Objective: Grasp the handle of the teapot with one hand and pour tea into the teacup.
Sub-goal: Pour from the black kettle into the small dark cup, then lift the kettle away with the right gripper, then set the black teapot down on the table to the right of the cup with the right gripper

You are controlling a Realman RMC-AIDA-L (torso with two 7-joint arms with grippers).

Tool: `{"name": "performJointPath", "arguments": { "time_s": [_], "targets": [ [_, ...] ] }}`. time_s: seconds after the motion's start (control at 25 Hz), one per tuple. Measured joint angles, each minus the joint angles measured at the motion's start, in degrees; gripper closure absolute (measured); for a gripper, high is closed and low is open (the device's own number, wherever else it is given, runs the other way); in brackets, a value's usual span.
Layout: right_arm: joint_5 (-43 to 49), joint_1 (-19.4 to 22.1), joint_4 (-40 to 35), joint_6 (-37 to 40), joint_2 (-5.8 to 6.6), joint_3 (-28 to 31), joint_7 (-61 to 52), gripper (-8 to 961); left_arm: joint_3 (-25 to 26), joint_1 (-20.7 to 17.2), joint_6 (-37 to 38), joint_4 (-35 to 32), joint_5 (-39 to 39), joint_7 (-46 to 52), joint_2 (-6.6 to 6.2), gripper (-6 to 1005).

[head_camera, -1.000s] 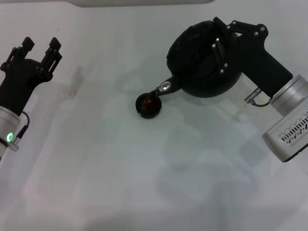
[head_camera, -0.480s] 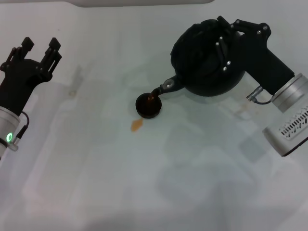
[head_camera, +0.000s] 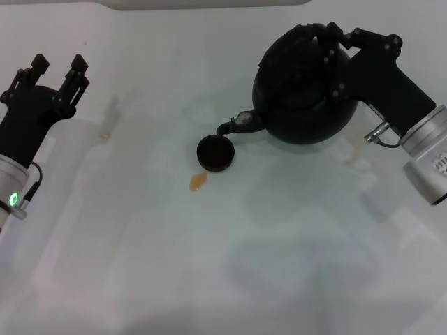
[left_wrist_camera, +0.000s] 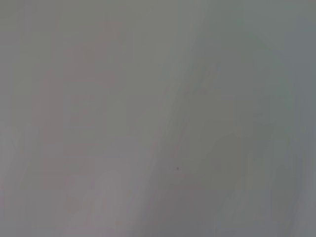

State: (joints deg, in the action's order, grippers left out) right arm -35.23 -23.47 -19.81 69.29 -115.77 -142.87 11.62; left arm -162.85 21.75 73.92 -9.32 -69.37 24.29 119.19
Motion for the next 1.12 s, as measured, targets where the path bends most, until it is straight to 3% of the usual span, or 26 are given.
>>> {"name": "performJointPath", "arguments": {
  "time_s": [0.52,1.12],
  "targets": [
    [-1.9,0.2,1.5,-0.6,0.35,1.4,-20.4,835,0.2,0.1,0.0,0.0,-0.1,0.1,0.08,274],
    [-2.0,1.4,7.8,-0.1,0.46,3.9,-27.7,831,0.4,0.4,-0.6,0.0,-0.3,0.1,0.08,273]
  ]
}}
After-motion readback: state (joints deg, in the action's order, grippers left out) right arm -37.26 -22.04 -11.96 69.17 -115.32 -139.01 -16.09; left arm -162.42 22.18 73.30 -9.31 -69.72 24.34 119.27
